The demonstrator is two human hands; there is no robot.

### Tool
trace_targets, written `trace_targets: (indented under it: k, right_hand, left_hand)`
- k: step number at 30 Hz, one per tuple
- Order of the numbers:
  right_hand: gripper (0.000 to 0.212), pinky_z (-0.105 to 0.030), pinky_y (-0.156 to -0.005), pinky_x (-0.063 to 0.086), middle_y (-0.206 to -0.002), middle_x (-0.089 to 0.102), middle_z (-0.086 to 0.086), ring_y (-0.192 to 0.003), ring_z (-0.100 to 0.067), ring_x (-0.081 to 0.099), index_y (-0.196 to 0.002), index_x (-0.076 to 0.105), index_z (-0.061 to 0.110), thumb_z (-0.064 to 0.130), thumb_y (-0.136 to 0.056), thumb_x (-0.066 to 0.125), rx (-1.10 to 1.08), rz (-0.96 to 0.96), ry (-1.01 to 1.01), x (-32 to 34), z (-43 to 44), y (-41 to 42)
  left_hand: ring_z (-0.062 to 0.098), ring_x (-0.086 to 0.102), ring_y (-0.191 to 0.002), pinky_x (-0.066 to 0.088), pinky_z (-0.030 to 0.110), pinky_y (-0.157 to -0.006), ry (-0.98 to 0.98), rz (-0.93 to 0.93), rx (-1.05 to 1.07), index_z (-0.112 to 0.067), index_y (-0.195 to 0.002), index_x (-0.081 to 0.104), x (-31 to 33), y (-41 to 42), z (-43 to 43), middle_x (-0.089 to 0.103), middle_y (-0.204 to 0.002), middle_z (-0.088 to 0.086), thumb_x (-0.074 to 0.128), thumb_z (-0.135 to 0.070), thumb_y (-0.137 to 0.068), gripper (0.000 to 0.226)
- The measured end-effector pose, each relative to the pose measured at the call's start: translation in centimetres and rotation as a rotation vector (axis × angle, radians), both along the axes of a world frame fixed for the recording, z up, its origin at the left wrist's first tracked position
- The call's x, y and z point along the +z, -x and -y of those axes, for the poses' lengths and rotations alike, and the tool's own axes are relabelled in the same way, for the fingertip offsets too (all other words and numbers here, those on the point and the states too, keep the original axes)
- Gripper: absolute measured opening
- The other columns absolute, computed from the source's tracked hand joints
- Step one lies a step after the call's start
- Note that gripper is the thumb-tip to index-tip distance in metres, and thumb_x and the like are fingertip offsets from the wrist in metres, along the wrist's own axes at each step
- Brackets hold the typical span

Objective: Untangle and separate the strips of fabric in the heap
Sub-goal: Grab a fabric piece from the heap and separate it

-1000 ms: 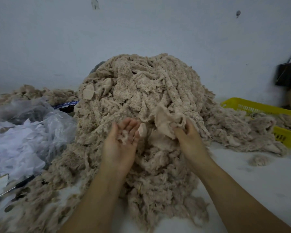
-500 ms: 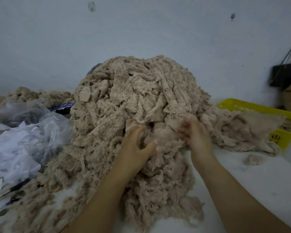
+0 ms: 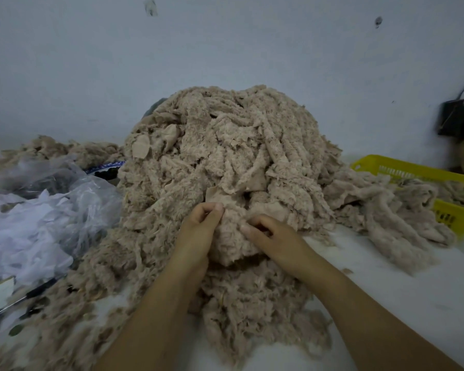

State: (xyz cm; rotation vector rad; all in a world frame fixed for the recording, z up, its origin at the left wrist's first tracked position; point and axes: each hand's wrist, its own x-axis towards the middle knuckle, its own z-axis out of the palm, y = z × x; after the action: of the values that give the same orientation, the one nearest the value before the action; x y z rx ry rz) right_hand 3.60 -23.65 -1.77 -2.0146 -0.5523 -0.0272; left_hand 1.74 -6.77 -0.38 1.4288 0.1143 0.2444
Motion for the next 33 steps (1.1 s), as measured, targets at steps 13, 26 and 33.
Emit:
trace_targets:
  k: [13, 26, 33]
  right_hand:
    - [0.026, -0.025, -0.059, 0.03, -0.077, 0.042, -0.004, -0.064, -0.012, 0.037, -0.08, 0.045, 0.003, 0.019, -0.099, 0.053, -0.082, 0.282, -0.046, 0.8, -0.6, 0.4]
    - [0.04, -0.016, -0.062, 0.045, -0.079, 0.06, 0.016, -0.069, 0.004, 0.054, -0.093, 0.054, 0.037, 0.075, -0.082, 0.047, 0.012, 0.061, -0.135, 0.7, -0.6, 0.4]
    - [0.036, -0.018, -0.052, 0.032, -0.059, 0.045, 0.013, -0.053, -0.005, 0.042, -0.069, 0.043, 0.032, 0.057, -0.094, 0.04, -0.05, 0.189, 0.025, 0.1, -0.9, -0.1]
  left_hand:
    - [-0.003, 0.062, -0.065, 0.052, 0.014, -0.061, -0.012, 0.109, 0.159, -0.026, -0.087, 0.066, 0.0, -0.5, 0.2, 0.067, -0.07, -0.019, 0.059, -0.032, -0.099, 0.015]
    - [0.016, 0.069, -0.079, 0.059, 0.033, -0.071, 0.093, 0.057, -0.021, -0.018, -0.089, 0.064, 0.2, 0.3, 1.1, 0.073, -0.088, 0.007, 0.06, -0.026, -0.098, 0.013]
    - [0.006, 0.056, -0.058, 0.051, 0.019, -0.061, 0.374, 0.117, -0.044, -0.014, -0.084, 0.055, 0.6, 0.0, 0.7, 0.058, -0.064, -0.004, 0.05, -0.012, -0.102, 0.018]
